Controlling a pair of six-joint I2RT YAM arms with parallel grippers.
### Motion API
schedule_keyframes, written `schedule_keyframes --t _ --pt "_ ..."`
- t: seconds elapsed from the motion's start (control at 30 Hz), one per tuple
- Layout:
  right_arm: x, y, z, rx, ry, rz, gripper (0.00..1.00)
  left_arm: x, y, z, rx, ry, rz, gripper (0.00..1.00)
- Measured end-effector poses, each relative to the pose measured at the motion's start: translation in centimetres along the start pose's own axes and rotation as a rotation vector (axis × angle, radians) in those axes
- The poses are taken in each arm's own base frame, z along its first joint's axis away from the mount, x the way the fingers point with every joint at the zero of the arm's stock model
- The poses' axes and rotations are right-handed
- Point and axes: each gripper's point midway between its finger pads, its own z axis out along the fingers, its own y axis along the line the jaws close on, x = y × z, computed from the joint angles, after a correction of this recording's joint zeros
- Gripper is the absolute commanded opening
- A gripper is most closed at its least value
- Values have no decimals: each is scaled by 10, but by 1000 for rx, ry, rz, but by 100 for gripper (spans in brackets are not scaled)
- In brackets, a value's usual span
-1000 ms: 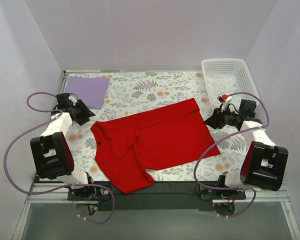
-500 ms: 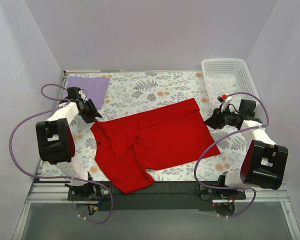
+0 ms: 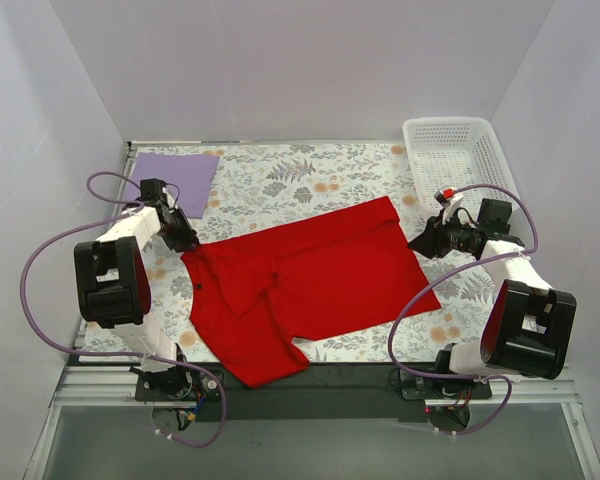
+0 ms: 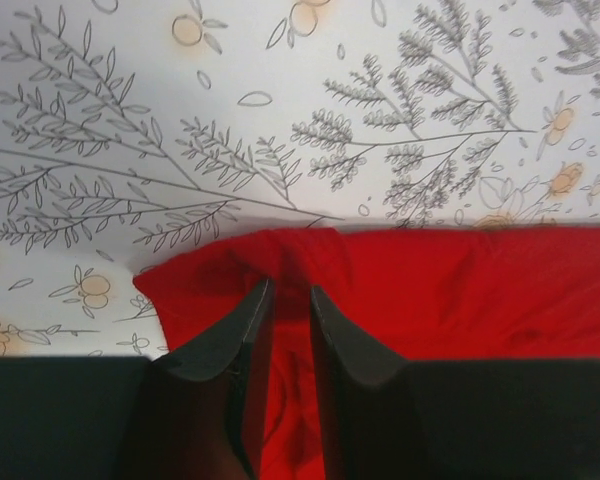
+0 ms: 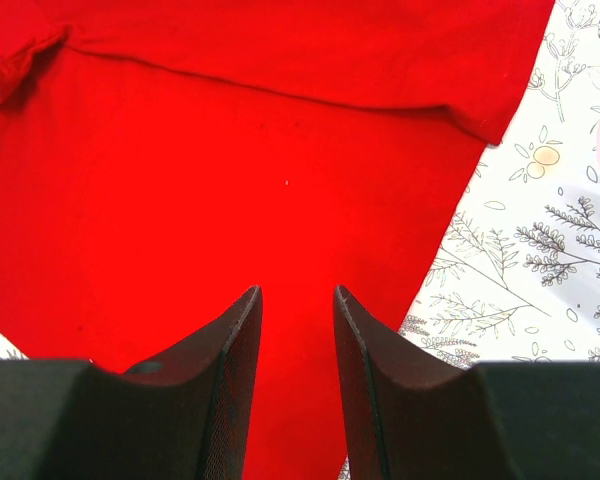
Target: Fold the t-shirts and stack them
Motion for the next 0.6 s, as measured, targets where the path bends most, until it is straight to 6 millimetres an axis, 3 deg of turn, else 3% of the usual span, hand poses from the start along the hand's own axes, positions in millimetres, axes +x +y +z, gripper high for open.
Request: schedule_keyframes --t 0.27,0.4,0.6 --pt "0 0 0 -1 1 2 42 21 17 3 -50 33 -10 19" --pt "0 0 0 -1 1 2 42 21 17 1 -52 26 -9 19" --pt "0 0 0 -1 1 2 43 14 14 -9 -49 -15 -5 7"
